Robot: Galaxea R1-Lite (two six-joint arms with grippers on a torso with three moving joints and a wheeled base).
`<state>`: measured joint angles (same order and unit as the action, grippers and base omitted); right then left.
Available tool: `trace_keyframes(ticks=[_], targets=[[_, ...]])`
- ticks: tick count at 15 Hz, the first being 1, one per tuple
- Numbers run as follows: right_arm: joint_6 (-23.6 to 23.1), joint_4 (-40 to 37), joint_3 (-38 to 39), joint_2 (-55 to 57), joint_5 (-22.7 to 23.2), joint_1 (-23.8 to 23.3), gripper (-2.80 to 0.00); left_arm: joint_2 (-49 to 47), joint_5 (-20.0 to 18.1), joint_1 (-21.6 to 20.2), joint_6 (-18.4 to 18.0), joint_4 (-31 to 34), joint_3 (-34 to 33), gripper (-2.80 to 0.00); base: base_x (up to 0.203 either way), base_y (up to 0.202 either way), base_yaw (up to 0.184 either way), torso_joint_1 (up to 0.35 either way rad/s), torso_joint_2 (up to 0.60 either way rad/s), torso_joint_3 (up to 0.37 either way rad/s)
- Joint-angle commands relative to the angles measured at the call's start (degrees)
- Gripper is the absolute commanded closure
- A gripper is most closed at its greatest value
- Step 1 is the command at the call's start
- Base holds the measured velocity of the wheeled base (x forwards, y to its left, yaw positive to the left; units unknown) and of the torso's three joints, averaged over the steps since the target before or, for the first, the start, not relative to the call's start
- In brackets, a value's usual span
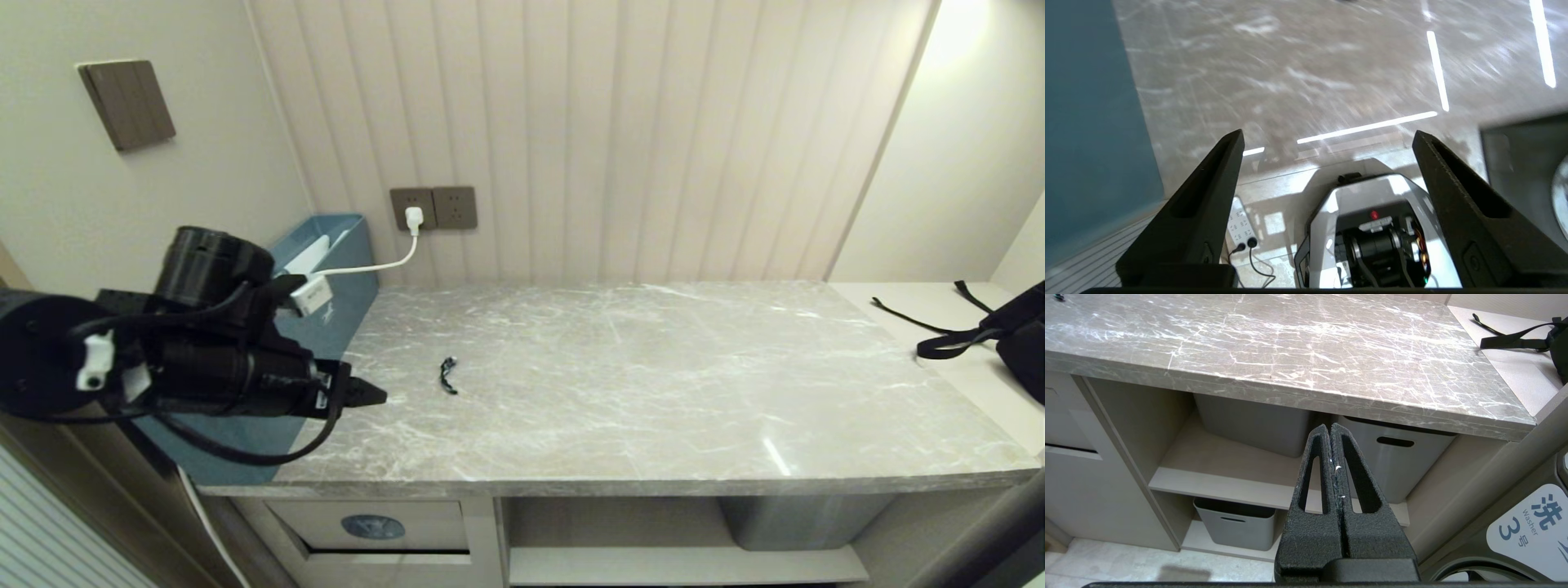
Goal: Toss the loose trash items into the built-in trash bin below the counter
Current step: Pick up the garbage
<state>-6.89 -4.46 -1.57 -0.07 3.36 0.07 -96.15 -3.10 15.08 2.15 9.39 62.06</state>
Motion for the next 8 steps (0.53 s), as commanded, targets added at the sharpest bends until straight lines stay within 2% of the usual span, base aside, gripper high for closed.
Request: trace_keyframes(ticks=[1, 3, 5, 8], targets=[[-0.06, -0.02, -0.01, -0.01, 0.05, 0.01, 0.00, -10.50, 2.86, 0.79, 1.50, -0.33, 5.49, -2.80, 0.000, 0.000, 0.000, 0.000, 0.00, 0.000], [-0.06, -0.02, -0.01, 0.07, 0.06, 0.01, 0.00, -14.07, 6.61, 2.33, 4.09, -1.74, 9.57, -2.80, 0.000, 0.000, 0.000, 0.000, 0.00, 0.000], [-0.06, -0.02, -0.01, 0.07, 0.06, 0.01, 0.00, -17.66, 8.26, 2.96, 6.58, -2.47, 14.06, -2.80, 0.000, 0.000, 0.000, 0.000, 0.00, 0.000], [-0.11, -0.02, -0.01, -0.01, 0.06, 0.01, 0.00, -30.62, 10.81, 5.14, 12.10, -3.52, 29.88, -2.80, 0.000, 0.000, 0.000, 0.000, 0.00, 0.000]])
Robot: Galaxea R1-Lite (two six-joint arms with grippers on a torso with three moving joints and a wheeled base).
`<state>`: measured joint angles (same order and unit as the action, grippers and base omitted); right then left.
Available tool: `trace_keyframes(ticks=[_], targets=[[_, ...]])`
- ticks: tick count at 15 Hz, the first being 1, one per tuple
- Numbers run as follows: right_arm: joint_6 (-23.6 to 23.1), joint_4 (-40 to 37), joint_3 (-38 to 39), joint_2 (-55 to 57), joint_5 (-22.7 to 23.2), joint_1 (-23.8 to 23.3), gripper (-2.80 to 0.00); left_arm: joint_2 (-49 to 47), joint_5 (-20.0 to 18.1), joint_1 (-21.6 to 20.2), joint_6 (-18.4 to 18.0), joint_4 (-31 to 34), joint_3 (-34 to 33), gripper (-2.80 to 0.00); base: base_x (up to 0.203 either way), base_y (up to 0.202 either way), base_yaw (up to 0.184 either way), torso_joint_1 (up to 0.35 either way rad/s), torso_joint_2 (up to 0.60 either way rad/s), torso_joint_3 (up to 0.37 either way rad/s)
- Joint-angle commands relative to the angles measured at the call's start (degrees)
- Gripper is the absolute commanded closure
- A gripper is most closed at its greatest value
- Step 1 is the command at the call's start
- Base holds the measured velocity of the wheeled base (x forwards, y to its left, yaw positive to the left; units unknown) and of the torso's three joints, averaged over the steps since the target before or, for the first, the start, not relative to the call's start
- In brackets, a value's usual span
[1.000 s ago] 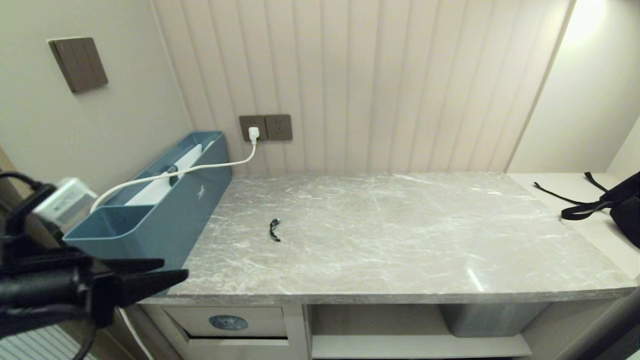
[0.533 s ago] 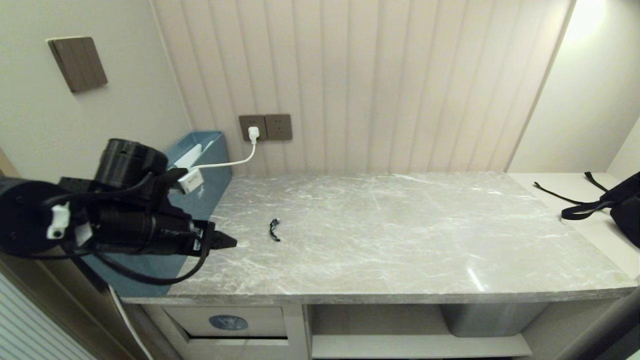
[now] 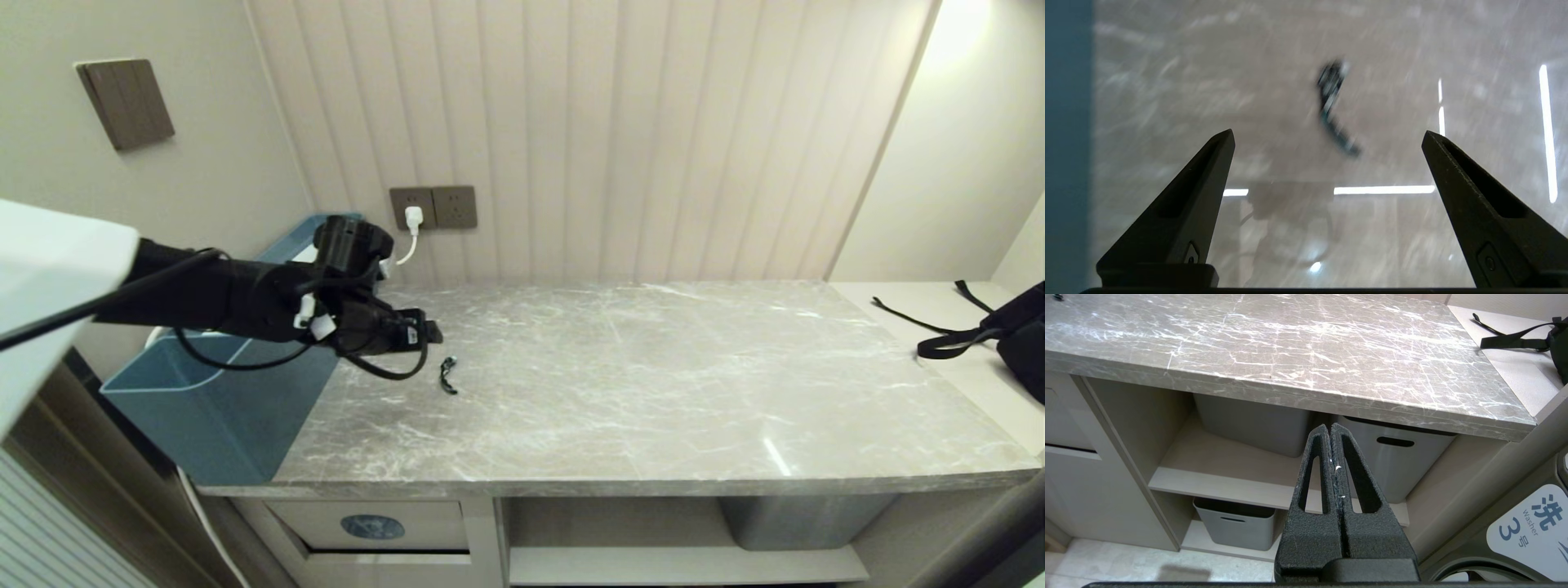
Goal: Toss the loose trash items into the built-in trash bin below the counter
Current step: Pick up the garbage
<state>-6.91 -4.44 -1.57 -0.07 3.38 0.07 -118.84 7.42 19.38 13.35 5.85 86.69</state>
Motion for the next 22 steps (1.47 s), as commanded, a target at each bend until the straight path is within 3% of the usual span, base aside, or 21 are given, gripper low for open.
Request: trace_keyframes(ticks=[1, 3, 7, 11, 22], targets=[[-0.08, -0.05, -0.01, 0.04, 0.02, 0.01, 0.00, -11.40, 1.58, 1.72, 2.18, -0.85, 9.17, -2.80, 0.000, 0.000, 0.000, 0.000, 0.00, 0.000], [-0.03, -0.05, -0.01, -0.01, 0.05, 0.01, 0.00, -16.22, 3.51, 3.02, 3.85, -4.03, 13.48, -2.80, 0.000, 0.000, 0.000, 0.000, 0.00, 0.000], [-0.03, -0.05, -0.01, -0.01, 0.02, 0.01, 0.00, -19.42, 4.03, 3.49, 4.40, -5.50, 14.44, -2.80, 0.000, 0.000, 0.000, 0.000, 0.00, 0.000], [-0.03, -0.05, -0.01, -0.01, -0.03, 0.01, 0.00, -21.77, 8.10, 3.30, 3.88, -7.13, 16.02, -2.80, 0.000, 0.000, 0.000, 0.000, 0.00, 0.000], [-0.03, -0.05, -0.01, -0.01, 0.05, 0.01, 0.00, -23.63, 8.40, 2.77, 3.79, -6.82, 17.90, -2.80, 0.000, 0.000, 0.000, 0.000, 0.00, 0.000]])
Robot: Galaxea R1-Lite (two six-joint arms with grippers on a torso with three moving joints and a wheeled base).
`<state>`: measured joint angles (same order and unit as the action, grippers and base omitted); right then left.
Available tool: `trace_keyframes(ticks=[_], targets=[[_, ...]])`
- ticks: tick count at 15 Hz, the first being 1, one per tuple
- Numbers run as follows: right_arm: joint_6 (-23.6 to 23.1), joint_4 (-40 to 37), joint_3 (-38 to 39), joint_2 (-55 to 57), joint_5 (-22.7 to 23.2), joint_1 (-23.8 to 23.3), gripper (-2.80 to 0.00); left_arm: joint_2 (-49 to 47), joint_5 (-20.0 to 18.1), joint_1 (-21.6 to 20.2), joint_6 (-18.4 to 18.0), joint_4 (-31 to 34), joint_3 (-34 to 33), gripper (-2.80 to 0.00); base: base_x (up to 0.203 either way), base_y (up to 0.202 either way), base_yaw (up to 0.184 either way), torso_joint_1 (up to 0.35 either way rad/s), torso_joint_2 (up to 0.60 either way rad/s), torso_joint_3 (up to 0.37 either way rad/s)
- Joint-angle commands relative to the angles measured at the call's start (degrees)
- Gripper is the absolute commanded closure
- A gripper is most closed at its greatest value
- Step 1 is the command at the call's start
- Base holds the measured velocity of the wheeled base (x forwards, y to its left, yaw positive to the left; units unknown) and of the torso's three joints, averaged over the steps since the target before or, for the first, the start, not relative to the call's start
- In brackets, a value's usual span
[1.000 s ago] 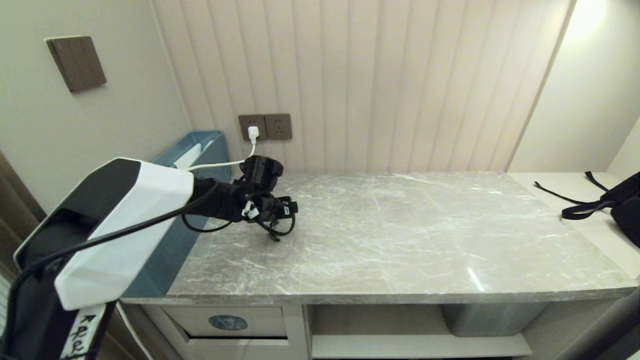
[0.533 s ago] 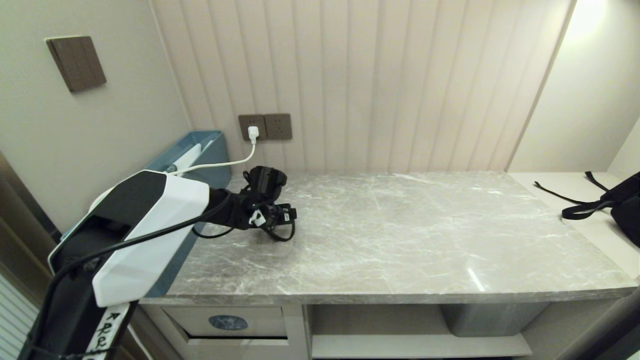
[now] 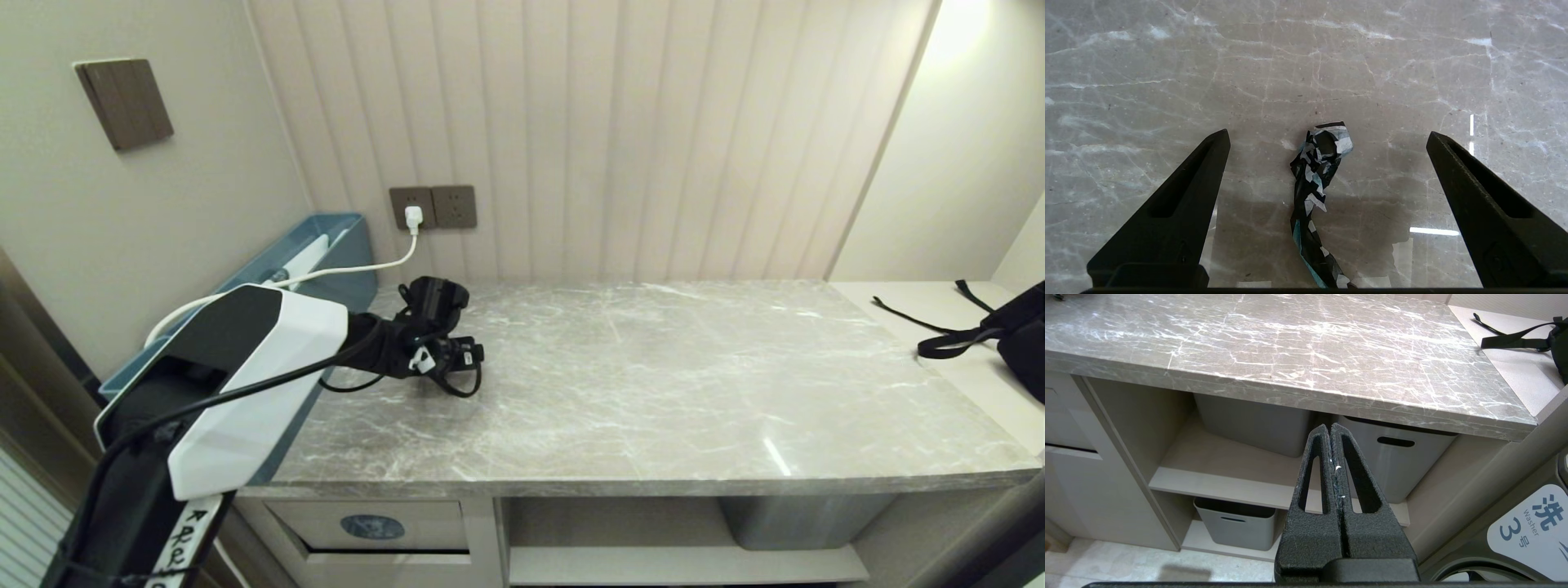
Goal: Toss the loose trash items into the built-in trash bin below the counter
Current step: Pick up the garbage
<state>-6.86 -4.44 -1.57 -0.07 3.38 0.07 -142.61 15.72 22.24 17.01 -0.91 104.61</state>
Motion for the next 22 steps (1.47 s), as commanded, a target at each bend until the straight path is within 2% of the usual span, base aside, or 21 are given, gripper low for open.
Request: trace_keyframes(ticks=[1, 5, 6, 17, 22], targets=[[-0.08, -0.05, -0.01, -0.01, 0.05, 0.01, 0.00, 0.13, 0.10, -0.18, 0.13, -0.06, -0.02, -2.80, 0.000, 0.000, 0.000, 0.000, 0.00, 0.000], [-0.08, -0.05, -0.01, -0.01, -0.04, 0.01, 0.00, -0.22, 0.10, -0.44, 0.04, 0.12, -0.11, -2.80, 0.000, 0.000, 0.000, 0.000, 0.00, 0.000], [-0.08, -0.05, -0.01, -0.01, 0.05, 0.01, 0.00, -0.30, 0.10, -0.44, 0.04, 0.13, -0.12, 0.00, 0.000, 0.000, 0.000, 0.000, 0.00, 0.000], [-0.17, -0.05, -0.01, -0.01, 0.05, 0.01, 0.00, -0.25, -0.07, -0.44, -0.13, 0.27, -0.78, 0.00, 0.000, 0.000, 0.000, 0.000, 0.00, 0.000], [-0.08, -0.05, -0.01, 0.04, 0.02, 0.01, 0.00, 4.72, -0.37, 1.09, 0.74, 0.01, -3.16, 0.00, 0.000, 0.000, 0.000, 0.000, 0.00, 0.000]])
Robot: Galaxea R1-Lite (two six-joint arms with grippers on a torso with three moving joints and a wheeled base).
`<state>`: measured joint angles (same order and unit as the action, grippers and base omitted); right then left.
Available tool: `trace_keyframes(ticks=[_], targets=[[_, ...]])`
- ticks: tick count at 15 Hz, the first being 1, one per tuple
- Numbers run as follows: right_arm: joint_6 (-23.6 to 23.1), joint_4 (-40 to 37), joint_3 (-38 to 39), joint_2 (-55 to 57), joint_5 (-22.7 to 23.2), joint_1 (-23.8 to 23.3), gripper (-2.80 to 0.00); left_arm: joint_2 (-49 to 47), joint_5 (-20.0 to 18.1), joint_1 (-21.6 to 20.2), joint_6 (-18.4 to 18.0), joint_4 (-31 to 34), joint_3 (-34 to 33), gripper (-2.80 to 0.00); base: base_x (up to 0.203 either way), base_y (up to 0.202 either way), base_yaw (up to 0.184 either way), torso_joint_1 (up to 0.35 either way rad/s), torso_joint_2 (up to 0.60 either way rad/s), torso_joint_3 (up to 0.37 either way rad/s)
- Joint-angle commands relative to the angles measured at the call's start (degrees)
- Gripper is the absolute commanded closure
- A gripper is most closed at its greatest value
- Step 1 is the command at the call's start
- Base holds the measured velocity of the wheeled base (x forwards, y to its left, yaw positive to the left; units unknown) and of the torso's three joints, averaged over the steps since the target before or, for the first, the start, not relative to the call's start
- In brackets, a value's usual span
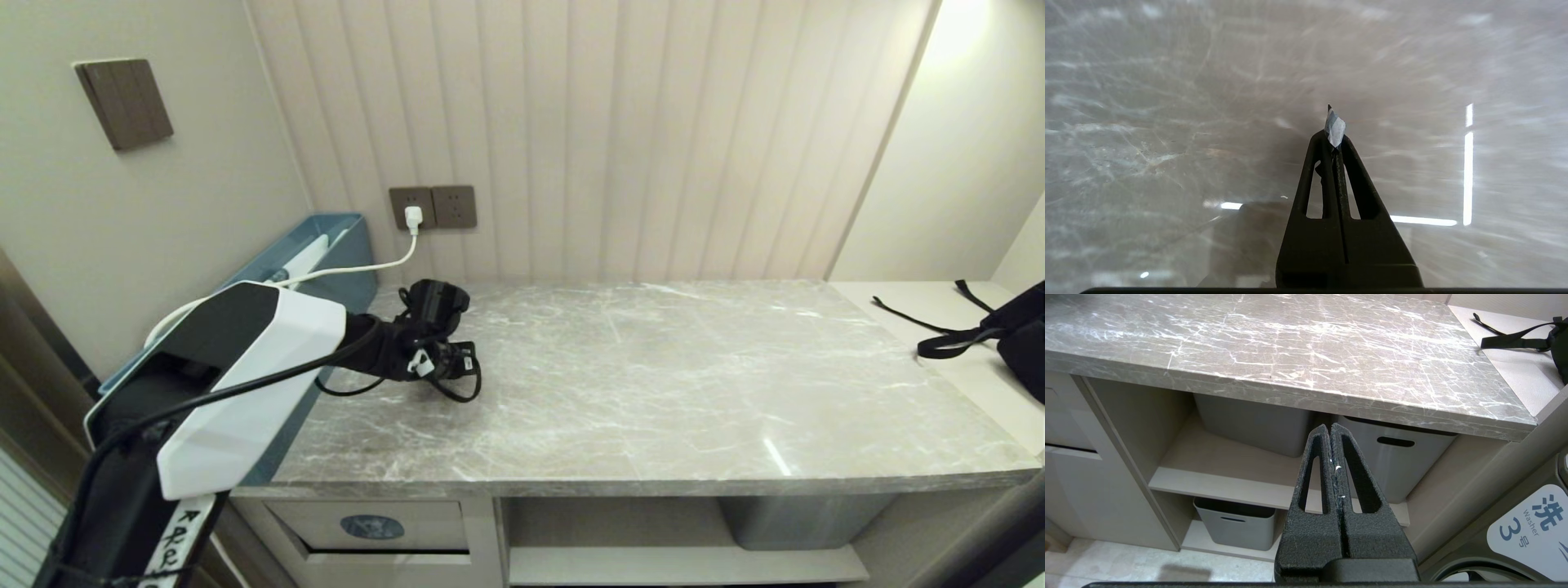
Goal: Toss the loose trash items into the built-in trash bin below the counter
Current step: Pick up the garbage
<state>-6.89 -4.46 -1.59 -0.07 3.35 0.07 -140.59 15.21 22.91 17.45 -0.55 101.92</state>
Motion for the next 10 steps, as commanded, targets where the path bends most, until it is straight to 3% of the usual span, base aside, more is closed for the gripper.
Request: trace_keyframes(ticks=[1, 5, 10], targets=[[-0.06, -0.02, 0.01, 0.03, 0.04, 0.01, 0.00, 4.89, 0.14, 1.06, 1.54, -0.44, -1.64, 0.00, 0.000, 0.000, 0.000, 0.000, 0.00, 0.000], [-0.06, -0.02, 0.01, -0.01, 0.08, 0.01, 0.00, 17.89, -1.84, 1.72, 3.74, -0.85, -12.71, 0.00, 0.000, 0.000, 0.000, 0.000, 0.00, 0.000], [-0.06, -0.02, 0.01, -0.01, -0.01, 0.01, 0.00, 46.46, -7.99, 0.72, 3.52, -3.28, -36.54, 0.00, 0.000, 0.000, 0.000, 0.000, 0.00, 0.000]])
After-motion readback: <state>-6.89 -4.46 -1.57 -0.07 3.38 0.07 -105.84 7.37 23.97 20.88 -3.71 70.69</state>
